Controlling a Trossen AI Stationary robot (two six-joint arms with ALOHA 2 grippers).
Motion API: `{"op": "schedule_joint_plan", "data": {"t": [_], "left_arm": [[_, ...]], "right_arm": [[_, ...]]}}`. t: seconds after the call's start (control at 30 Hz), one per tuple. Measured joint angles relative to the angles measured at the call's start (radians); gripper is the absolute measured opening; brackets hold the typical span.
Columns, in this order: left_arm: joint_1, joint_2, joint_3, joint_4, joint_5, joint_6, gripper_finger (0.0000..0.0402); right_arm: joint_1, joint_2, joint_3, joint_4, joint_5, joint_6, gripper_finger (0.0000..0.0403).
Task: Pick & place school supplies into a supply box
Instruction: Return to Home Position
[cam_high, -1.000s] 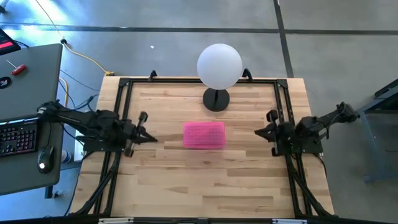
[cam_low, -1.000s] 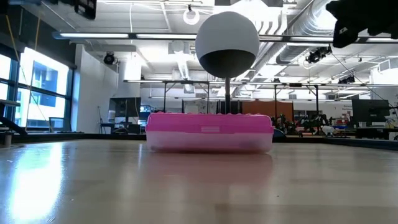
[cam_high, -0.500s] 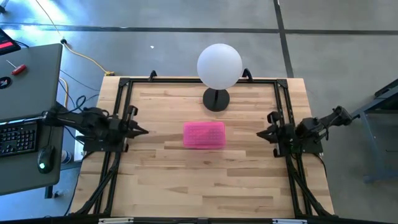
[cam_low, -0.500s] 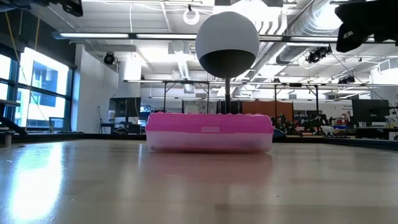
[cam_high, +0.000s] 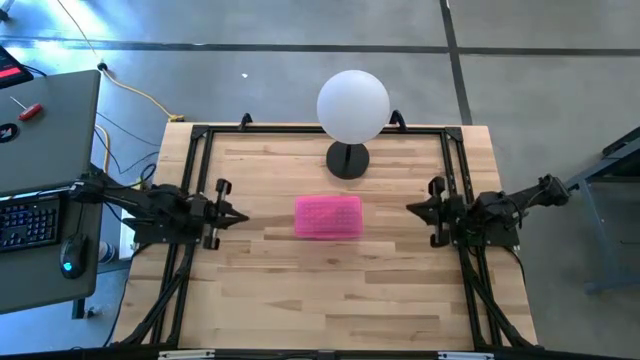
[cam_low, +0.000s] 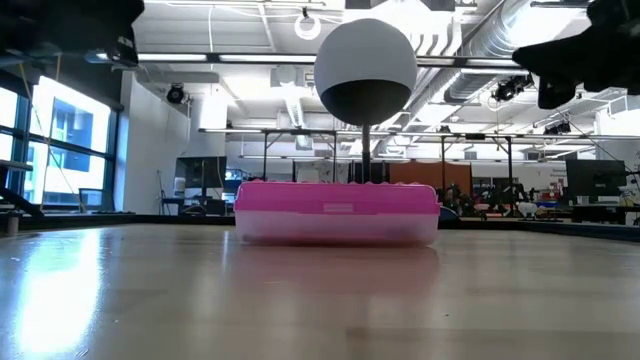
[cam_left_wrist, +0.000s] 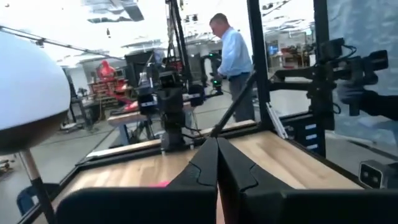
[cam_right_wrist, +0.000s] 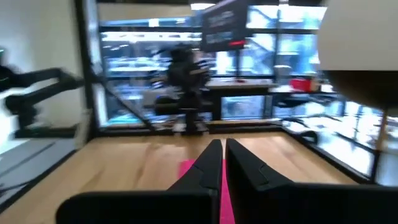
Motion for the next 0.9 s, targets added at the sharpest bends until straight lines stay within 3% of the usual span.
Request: {"op": "schedule_joint_plan", "data": {"t": [0.17,0.37,0.5,0.63,0.7,0.9], "left_arm": [[0.000,0.000,-0.084,0.130,-0.050,0.029,0.0022],[0.000,0.001,-0.091,0.083,-0.080,0.026,0.0039],[0.000,0.000,-0.092,0.059,-0.219,0.017,0.0043],[0.000,0.001,-0.093,-0.092,-0.360,-0.138,0.0039],[0.000,0.001,-0.093,-0.203,-0.370,-0.232,0.0036],[0.000,0.062,-0.089,-0.232,-0.276,-0.287,0.0034]], "right_arm": [[-0.053,0.000,0.000,-0.006,0.056,0.013,0.0000],[-0.088,0.000,0.000,-0.010,0.057,0.019,0.0000],[-0.088,0.000,0.000,-0.010,0.056,0.020,0.0000],[-0.088,0.000,0.000,-0.010,0.054,0.020,0.0000],[-0.088,0.000,0.000,-0.010,0.053,0.020,0.0000],[-0.088,0.000,0.000,-0.010,0.052,0.020,0.0000]]}}
